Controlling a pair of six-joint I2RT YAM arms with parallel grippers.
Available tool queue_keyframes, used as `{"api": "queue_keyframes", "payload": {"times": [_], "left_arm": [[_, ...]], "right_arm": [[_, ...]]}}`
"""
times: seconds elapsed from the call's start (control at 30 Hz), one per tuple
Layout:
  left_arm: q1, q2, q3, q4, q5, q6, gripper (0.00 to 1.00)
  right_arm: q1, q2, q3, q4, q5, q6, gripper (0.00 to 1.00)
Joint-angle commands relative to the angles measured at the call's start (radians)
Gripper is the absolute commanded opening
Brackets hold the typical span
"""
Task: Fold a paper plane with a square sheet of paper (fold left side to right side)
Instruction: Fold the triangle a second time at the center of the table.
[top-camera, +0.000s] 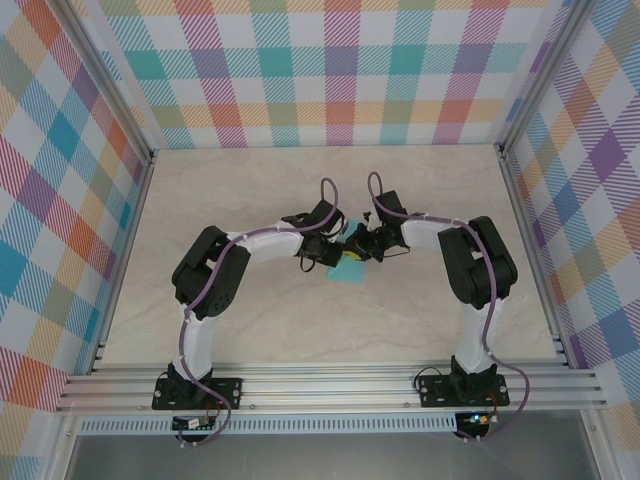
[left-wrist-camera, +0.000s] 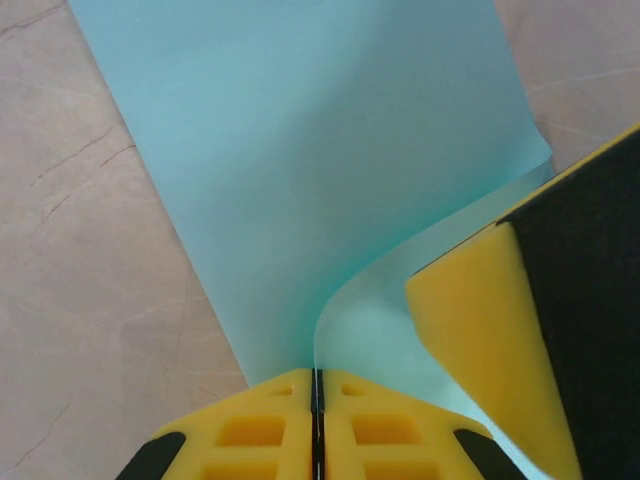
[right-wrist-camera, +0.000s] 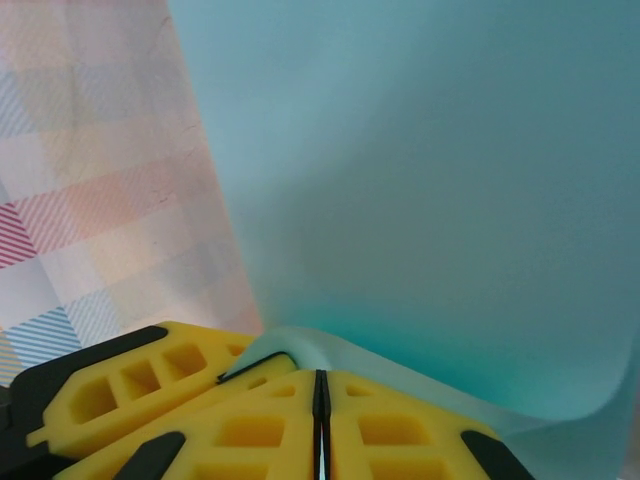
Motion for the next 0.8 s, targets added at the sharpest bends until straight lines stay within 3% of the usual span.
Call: {"api": "queue_keyframes", "payload": {"times": [0.0,0.57,0.77], "left_arm": [[0.009,0.020,-0.015,-0.007,0.016,0.001,0.08],[0.009,0.008,-0.014,-0.010,0.017,0.001,0.09],[0.013,-0.089,-0.004,-0.049,-0.001,0.008,0.24]], "right_arm": [[0.004,0.020,0.009,-0.042,0.025,-0.039,0.09],[0.003,0.039,-0.075,-0.053,0.099,-0.095,0.09],[0.003,0.050,-0.095,-0.041,0.106,-0.100,0.09]]}}
